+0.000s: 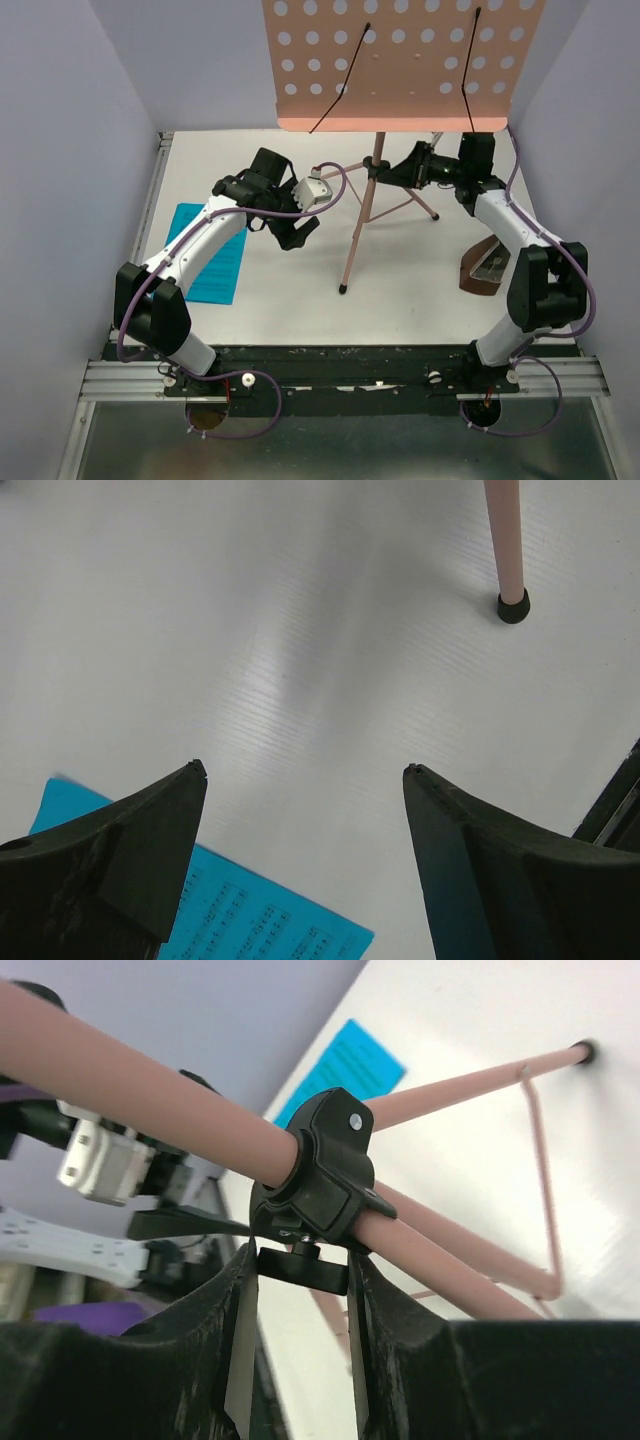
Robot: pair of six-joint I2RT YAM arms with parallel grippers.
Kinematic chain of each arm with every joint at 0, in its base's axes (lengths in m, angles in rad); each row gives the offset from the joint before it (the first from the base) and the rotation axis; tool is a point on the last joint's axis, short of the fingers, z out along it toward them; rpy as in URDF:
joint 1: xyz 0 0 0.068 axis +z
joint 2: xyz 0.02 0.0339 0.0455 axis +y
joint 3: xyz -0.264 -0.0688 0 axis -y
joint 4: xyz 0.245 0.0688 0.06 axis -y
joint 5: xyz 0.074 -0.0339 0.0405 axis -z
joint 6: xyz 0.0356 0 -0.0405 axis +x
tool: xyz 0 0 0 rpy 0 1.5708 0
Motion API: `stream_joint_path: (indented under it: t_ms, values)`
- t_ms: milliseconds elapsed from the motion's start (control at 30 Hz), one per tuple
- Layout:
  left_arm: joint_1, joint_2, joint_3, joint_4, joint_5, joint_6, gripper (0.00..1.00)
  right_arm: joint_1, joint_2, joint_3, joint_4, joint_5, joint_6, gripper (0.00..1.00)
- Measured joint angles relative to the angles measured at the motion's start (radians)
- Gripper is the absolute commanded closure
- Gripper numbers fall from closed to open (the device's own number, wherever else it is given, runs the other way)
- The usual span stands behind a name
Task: Pack up the instrument practice props
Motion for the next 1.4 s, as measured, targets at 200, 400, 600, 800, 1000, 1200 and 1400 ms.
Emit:
stream_joint_path:
  t_ms: [200, 400, 600, 800, 1000, 1200, 1400]
  values:
    - [0.0, 0.0, 0.0, 0.001, 0.0, 0.0, 0.11, 0.029, -0.089, -0.025, -0.071, 0.15, -0.389, 1.0]
    - [0.0, 0.0, 0.0, 0.009, 0.0, 0.0, 0.11, 0.1, -0.18, -0.091, -0.084, 0.279, -0.862, 1.0]
    - [0.0, 0.0, 0.0, 0.016, 0.0, 0.0, 0.11, 0.198, -0.267, -0.236, -0.02, 0.433, -1.563, 1.0]
    - [0.0, 0.0, -0.01, 0.024, 0.0, -0.001, 0.11, 0.295, -0.279, -0.553, 0.261, 0.539, -2.085, 0.64]
    - [0.003, -0.001, -0.027, 0.028, 0.001, -0.005, 0.11, 0.298, -0.328, -0.496, 0.21, 0.74, -1.894, 0.21]
    - [0.009, -0.024, -0.054, 0.028, 0.001, -0.005, 0.11, 0.183, -0.536, -0.383, 0.069, 0.811, -1.234, 0.17]
    - [0.01, -0.036, -0.065, 0.01, 0.001, -0.006, 0.11, 0.137, -0.619, -0.506, -0.005, 0.739, -0.707, 0.18]
